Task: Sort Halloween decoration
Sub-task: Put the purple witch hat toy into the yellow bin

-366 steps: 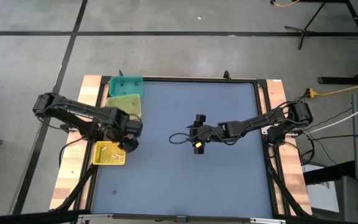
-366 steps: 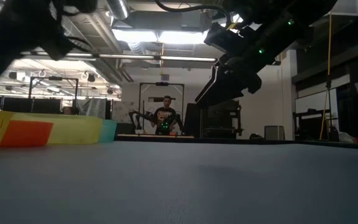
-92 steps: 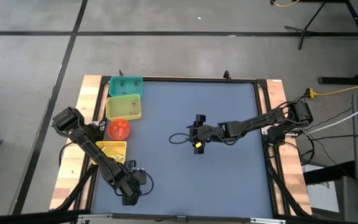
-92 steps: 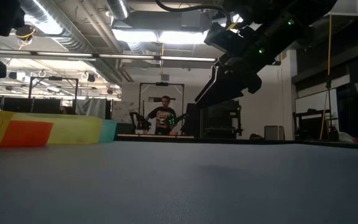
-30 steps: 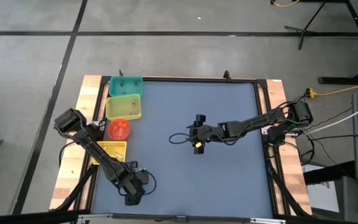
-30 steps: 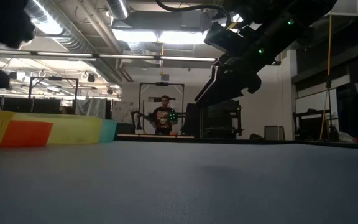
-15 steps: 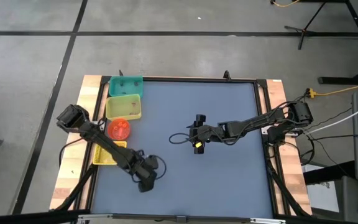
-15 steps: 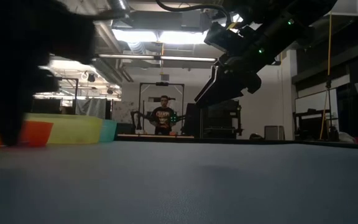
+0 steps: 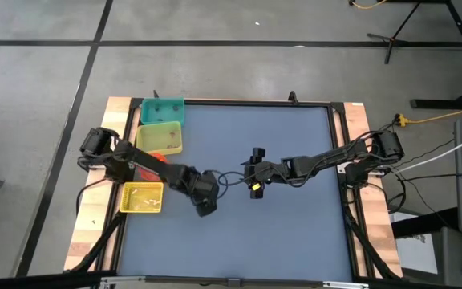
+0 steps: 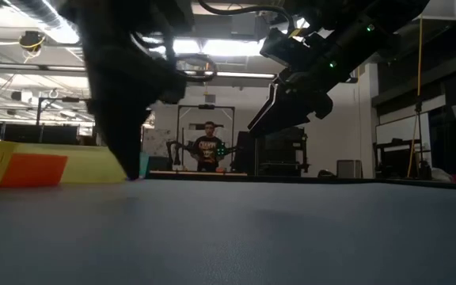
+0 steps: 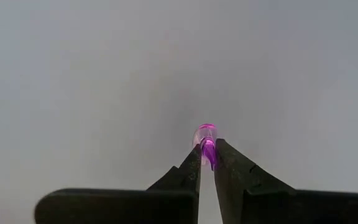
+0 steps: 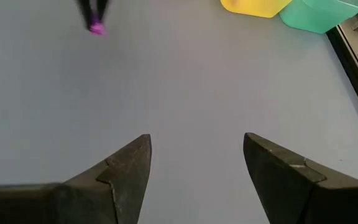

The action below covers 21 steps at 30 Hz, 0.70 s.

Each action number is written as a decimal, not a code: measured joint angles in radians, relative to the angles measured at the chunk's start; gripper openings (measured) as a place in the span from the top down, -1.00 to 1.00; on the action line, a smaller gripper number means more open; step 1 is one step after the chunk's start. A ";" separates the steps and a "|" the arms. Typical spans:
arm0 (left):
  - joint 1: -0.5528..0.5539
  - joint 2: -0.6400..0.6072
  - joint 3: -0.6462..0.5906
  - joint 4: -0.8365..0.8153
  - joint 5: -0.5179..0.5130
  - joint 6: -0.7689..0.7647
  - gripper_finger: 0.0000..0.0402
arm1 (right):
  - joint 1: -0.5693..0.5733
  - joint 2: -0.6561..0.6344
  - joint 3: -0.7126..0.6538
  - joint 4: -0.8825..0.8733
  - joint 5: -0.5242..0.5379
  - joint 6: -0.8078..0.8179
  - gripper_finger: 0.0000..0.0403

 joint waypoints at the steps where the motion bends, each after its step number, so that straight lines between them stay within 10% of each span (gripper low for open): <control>1: 0.020 0.000 0.000 0.000 0.000 0.023 0.92 | 0.000 0.000 0.000 0.000 0.000 0.000 -0.27; 21: 0.380 -0.239 0.002 -0.243 -0.074 0.287 0.92 | 0.000 0.000 0.000 0.000 0.000 0.000 -0.27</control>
